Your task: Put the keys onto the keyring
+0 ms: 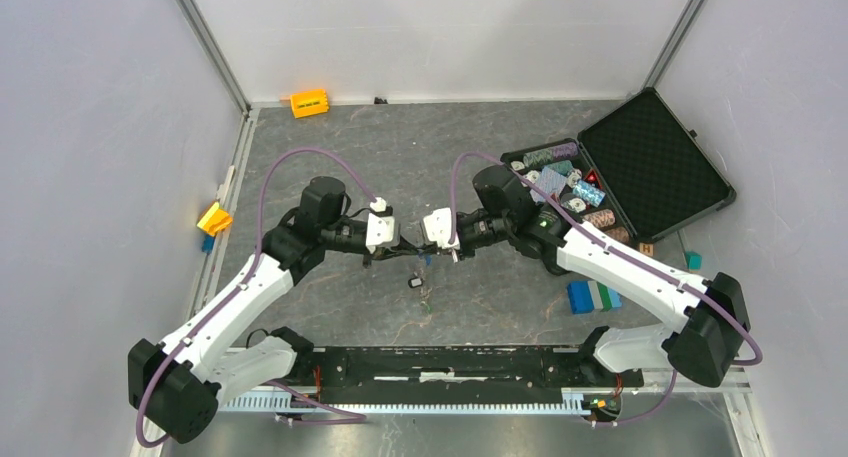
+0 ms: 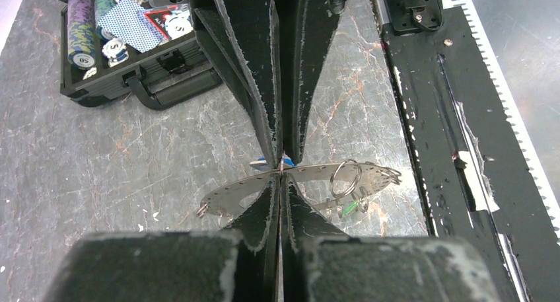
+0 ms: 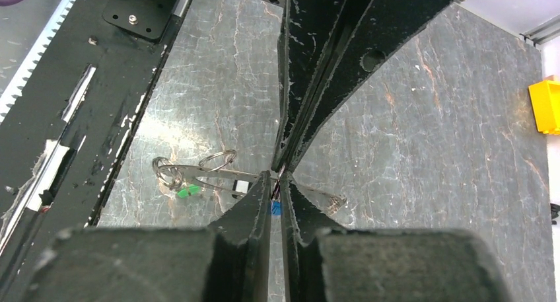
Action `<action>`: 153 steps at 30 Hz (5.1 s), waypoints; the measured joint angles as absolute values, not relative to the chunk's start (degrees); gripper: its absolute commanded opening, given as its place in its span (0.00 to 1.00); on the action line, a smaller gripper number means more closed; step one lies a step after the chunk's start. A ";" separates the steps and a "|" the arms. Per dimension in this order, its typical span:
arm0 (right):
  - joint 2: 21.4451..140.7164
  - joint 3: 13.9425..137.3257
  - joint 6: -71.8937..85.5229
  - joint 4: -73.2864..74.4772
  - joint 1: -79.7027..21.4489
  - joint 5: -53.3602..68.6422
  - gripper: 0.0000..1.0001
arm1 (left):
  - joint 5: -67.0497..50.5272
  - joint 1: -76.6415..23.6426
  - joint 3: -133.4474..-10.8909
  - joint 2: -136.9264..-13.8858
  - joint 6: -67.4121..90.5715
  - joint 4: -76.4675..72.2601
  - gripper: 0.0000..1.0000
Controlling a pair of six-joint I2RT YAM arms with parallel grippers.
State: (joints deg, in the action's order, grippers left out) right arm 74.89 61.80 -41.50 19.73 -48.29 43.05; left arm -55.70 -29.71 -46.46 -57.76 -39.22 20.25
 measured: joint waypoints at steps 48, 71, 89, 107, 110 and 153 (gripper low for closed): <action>78.67 66.43 -38.39 23.99 -50.09 31.42 0.00 | -49.60 -30.85 -44.84 -57.67 -39.68 16.47 0.23; 78.67 65.98 -38.15 23.59 -49.45 32.10 0.00 | -50.09 -30.72 -45.36 -58.39 -39.68 15.81 0.20; 78.67 65.98 -36.34 23.57 -49.28 31.90 0.00 | -50.96 -30.55 -45.08 -59.00 -38.68 14.79 0.02; 76.07 63.26 -34.72 19.70 -47.51 31.27 0.36 | -53.56 -29.41 -43.53 -58.98 -32.97 9.87 0.02; 75.40 62.54 -34.52 19.29 -46.57 32.01 0.36 | -53.82 -29.26 -43.27 -58.98 -32.38 9.41 0.02; 76.95 55.22 -25.26 7.38 -40.75 48.16 0.00 | -54.50 -28.93 -42.70 -58.98 -30.17 7.42 0.02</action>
